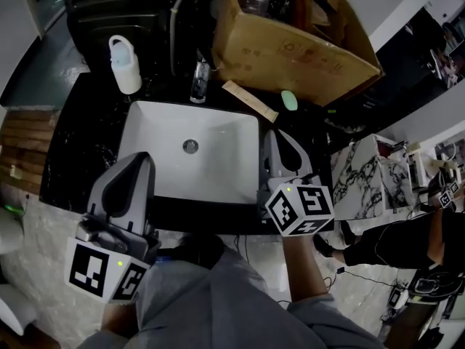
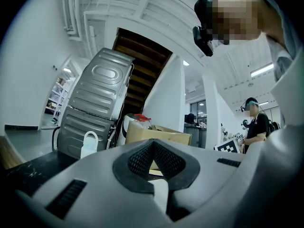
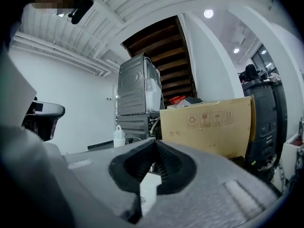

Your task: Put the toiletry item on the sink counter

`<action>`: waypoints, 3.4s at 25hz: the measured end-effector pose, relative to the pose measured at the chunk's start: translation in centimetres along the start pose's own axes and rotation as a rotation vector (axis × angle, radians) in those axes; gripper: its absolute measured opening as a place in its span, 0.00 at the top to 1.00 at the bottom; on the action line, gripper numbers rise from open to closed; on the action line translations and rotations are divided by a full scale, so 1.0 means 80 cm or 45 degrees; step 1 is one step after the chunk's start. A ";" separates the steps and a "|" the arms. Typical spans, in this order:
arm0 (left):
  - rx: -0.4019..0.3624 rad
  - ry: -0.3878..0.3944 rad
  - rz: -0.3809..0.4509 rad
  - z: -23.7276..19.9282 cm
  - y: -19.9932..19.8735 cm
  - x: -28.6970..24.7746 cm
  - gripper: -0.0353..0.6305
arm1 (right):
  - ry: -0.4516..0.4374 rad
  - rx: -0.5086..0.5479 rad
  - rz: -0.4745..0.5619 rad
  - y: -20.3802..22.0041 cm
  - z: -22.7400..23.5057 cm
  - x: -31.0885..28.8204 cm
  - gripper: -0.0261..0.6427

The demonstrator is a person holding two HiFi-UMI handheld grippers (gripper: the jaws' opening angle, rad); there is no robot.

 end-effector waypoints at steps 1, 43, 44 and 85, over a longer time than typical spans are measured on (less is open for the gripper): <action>-0.002 0.008 0.000 0.000 0.000 0.004 0.94 | 0.011 -0.010 0.008 0.001 -0.005 0.006 0.97; 0.014 0.081 0.003 -0.021 0.002 0.050 0.94 | 0.016 -0.041 0.030 0.001 -0.116 0.080 0.97; 0.015 0.079 0.003 -0.021 0.002 0.050 0.94 | 0.017 -0.040 0.027 0.001 -0.116 0.080 0.97; 0.011 0.052 0.006 -0.025 0.000 0.051 0.94 | -0.010 -0.042 -0.024 0.009 -0.118 0.076 0.97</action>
Point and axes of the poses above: the fingertips, and each gripper's own axes: x backward along the fingers, z to its right, y out of its underside, the point moved 1 cm from there along x, backward along the fingers, and after that the axes turned 2 degrees about x, right-handed, at the moved point
